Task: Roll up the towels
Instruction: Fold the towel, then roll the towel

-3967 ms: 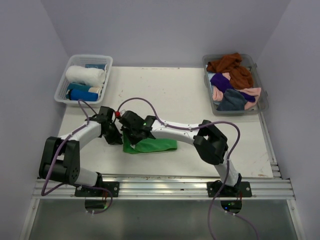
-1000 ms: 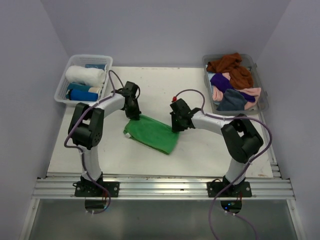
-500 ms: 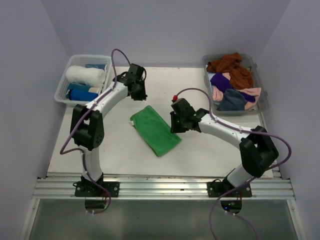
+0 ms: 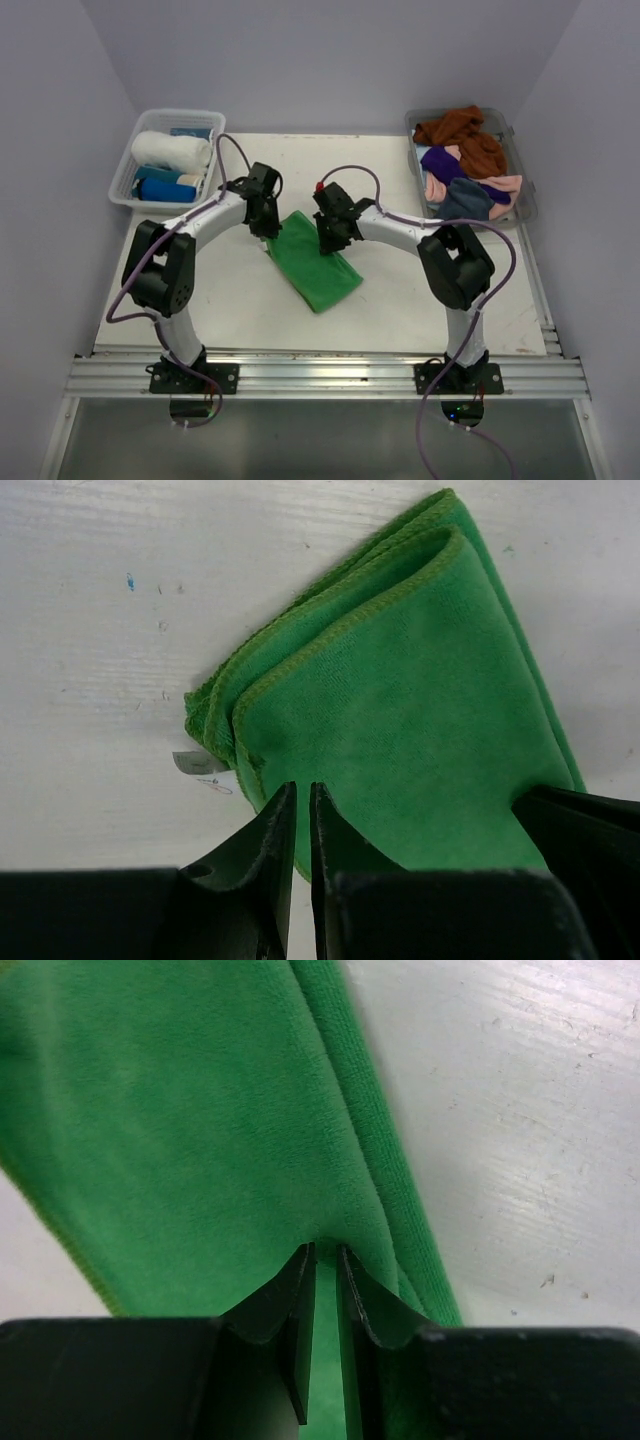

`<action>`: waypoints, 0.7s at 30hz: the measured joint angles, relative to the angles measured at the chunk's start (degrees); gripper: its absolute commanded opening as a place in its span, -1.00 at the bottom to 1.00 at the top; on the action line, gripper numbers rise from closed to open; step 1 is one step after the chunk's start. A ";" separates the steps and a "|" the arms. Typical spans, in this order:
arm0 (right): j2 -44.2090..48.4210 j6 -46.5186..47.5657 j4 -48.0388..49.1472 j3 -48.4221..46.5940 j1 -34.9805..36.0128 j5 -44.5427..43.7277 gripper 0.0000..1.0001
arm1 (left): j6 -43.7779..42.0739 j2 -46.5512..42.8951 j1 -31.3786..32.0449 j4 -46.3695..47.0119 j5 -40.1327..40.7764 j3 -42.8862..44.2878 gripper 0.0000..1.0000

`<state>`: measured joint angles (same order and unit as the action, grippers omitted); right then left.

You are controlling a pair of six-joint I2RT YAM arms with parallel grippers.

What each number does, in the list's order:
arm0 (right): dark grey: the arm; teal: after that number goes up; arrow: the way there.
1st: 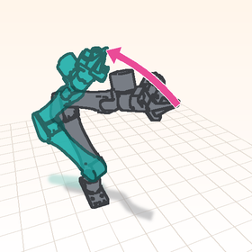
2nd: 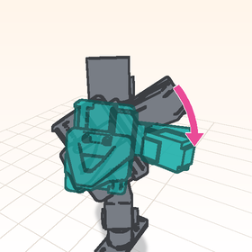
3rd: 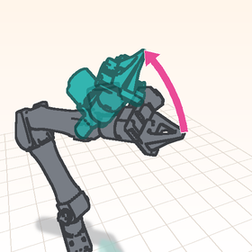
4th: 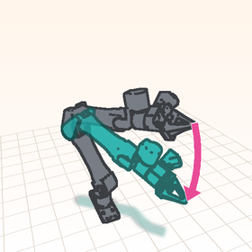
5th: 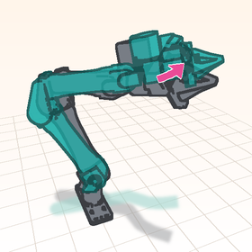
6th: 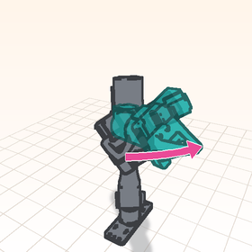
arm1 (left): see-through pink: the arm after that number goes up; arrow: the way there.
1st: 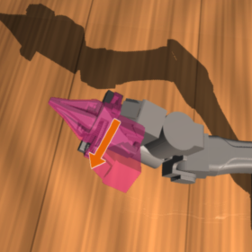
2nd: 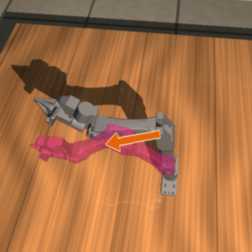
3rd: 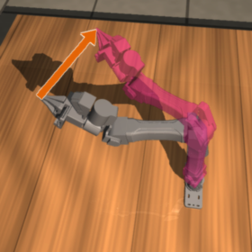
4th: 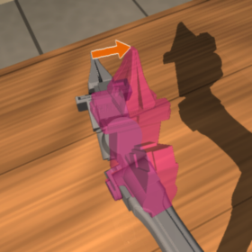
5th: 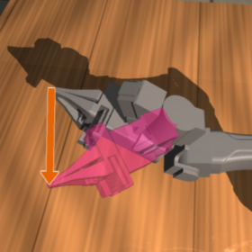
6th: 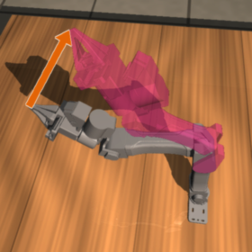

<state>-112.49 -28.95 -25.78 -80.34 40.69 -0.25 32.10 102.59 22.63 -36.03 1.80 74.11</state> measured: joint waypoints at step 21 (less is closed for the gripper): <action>4.33 -5.99 5.84 10.25 -1.01 -0.09 -0.64 | -2.01 19.30 -4.52 3.87 0.61 18.64 -0.75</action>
<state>-108.16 -34.94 -19.94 -70.08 39.68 -0.34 30.09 121.89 18.11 -32.16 2.42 92.75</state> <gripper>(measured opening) 0.162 0.126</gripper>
